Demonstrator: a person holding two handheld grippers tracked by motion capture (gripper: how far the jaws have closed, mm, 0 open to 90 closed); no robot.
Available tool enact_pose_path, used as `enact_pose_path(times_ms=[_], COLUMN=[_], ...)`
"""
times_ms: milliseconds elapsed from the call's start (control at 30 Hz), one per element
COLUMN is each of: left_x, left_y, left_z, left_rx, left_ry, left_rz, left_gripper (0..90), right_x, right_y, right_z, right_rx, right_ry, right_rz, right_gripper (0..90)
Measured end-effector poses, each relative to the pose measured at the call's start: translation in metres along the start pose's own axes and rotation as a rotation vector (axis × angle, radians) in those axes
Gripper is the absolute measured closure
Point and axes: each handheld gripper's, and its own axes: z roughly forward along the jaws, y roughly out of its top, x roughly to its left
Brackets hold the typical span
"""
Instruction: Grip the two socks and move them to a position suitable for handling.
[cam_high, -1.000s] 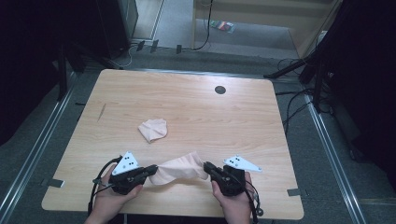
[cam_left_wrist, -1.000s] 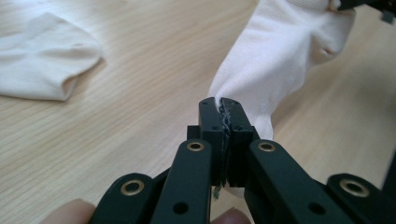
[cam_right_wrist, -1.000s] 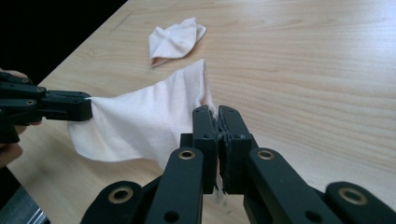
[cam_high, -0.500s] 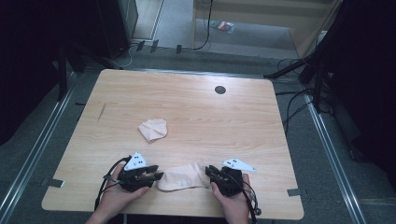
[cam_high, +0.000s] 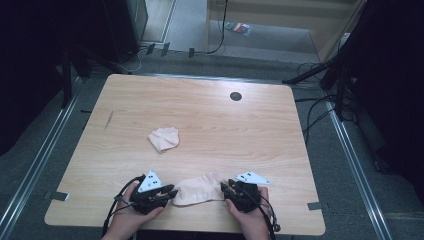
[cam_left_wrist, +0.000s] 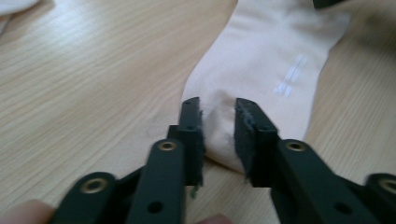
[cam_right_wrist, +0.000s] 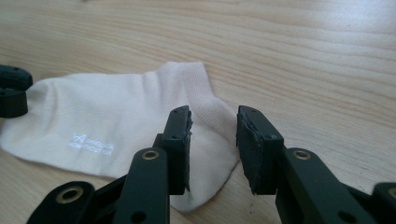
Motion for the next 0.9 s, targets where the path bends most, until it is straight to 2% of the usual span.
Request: enact_pose_path(times_ms=[33,67,100,133,167,200,233,267,300,433,567,633,667,700,733,800,833,867,900], left_x=[-0.004,-0.004,-0.004,-0.004,-0.003,-0.003,-0.002,-0.002,-0.002,0.004,0.008,0.012,0.012,0.013,0.016,0.017,0.020,0.023,0.028], left_y=[0.000,0.000,0.000,0.000,0.000,-0.001,0.000,0.000,0.000,-0.001,-0.001,-0.002,-0.002,-0.003,-0.004,-0.003,-0.002,-0.002,-0.001], left_z=[0.001,0.001,0.001,0.001,0.001,0.001,0.001,0.001,0.001,-0.001,-0.002,-0.002,-0.002,-0.002,-0.004,-0.005,-0.008,-0.010,-0.015], left_rx=[0.009,0.009,0.015,0.019,0.019,0.020,0.023,0.023,0.023,0.022,0.019,0.005,0.005,-0.006,-0.037,-0.057,-0.086,-0.109,-0.153], left_ry=[0.023,0.023,0.029,0.033,0.039,0.039,0.043,0.060,0.060,0.109,0.102,0.078,0.078,0.060,0.044,0.042,0.043,0.034,0.023], left_rz=[0.036,0.036,0.048,0.059,0.070,0.071,0.068,0.070,0.070,0.085,0.075,0.059,0.059,0.060,0.051,0.047,0.030,0.013,-0.032], left_gripper=[78.3,81.5,84.9,84.9,87.6,87.6,88.1,88.1,88.1,88.3,88.4,87.8,85.1,85.1,70.4,60.5,56.5,52.0,47.2], right_x=[0.001,0.001,0.004,0.004,0.006,0.006,0.008,0.009,0.009,0.009,0.012,0.011,0.011,0.011,0.009,0.009,0.008,0.007,0.007], right_y=[0.000,0.000,-0.001,-0.001,-0.001,-0.001,-0.002,-0.002,-0.003,-0.005,-0.005,-0.005,-0.005,-0.005,-0.004,-0.003,0.000,0.001,0.002], right_z=[0.003,0.003,0.008,0.008,0.009,0.009,0.009,0.009,0.008,0.005,0.005,0.006,0.006,0.005,0.002,0.000,-0.006,-0.009,-0.010], right_rx=[0.012,0.012,0.021,0.021,0.020,0.020,0.017,0.020,0.023,0.034,0.036,0.032,0.032,0.028,0.000,-0.018,-0.072,-0.091,-0.105], right_ry=[-0.014,-0.014,-0.041,-0.041,-0.071,-0.071,-0.101,-0.111,-0.111,-0.104,-0.103,-0.098,-0.098,-0.081,-0.050,-0.038,-0.009,-0.005,-0.002], right_rz=[-0.005,-0.005,-0.031,-0.031,-0.056,-0.056,-0.074,-0.080,-0.078,-0.061,-0.067,-0.074,-0.074,-0.071,-0.059,-0.056,-0.040,-0.044,-0.044], right_gripper=[67.3,67.3,69.0,69.0,72.5,72.5,77.2,78.7,79.8,82.2,82.7,81.1,81.1,77.7,70.2,67.9,65.1,63.4,61.1])
